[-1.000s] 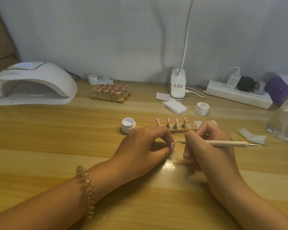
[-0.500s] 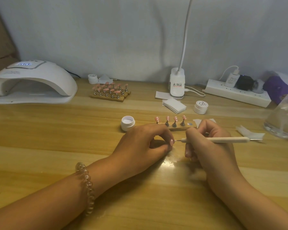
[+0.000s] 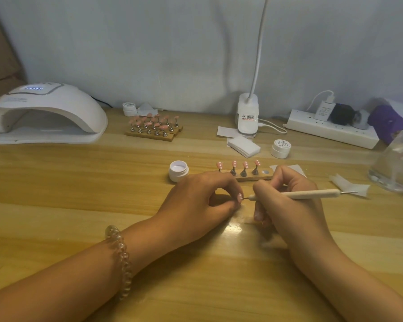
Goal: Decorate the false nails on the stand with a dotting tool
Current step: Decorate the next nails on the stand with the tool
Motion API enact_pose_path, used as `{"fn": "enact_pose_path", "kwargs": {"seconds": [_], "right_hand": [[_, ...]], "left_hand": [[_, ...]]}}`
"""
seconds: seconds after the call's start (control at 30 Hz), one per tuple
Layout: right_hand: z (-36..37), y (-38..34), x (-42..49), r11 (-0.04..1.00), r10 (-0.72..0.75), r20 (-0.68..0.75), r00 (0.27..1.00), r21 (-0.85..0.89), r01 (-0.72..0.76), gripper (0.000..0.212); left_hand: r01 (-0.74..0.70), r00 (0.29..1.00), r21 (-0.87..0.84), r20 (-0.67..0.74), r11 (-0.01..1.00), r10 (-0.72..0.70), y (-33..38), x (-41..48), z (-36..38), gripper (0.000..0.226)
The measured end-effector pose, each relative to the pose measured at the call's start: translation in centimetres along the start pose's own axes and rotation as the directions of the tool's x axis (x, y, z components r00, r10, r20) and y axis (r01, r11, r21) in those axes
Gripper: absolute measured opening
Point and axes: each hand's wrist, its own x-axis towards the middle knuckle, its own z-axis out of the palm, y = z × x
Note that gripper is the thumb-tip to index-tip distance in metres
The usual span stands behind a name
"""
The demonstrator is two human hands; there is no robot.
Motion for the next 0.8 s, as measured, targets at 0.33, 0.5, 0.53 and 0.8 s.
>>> {"fn": "enact_pose_path", "kwargs": {"seconds": [0.33,0.5,0.53,0.8], "right_hand": [[-0.04,0.13,0.04,1.000,0.002,0.019,1.000,-0.006,-0.002,0.019],[-0.10,0.16,0.05,1.000,-0.004,-0.003,1.000,0.004,0.004,0.024],[-0.11,0.15,0.05,1.000,-0.005,-0.007,1.000,0.008,0.005,0.024],[0.00,0.15,0.07,1.000,-0.019,0.005,1.000,-0.021,0.019,0.024]], "left_hand": [[-0.001,1.000,-0.003,0.003,1.000,0.001,-0.10,0.00,0.02,0.012],[0.003,1.000,-0.012,0.005,1.000,-0.003,-0.12,0.00,0.03,0.011],[0.003,1.000,-0.013,0.006,1.000,-0.003,-0.12,-0.01,0.01,0.011],[0.008,1.000,-0.008,-0.002,1.000,-0.008,-0.05,-0.02,0.03,0.010]]}}
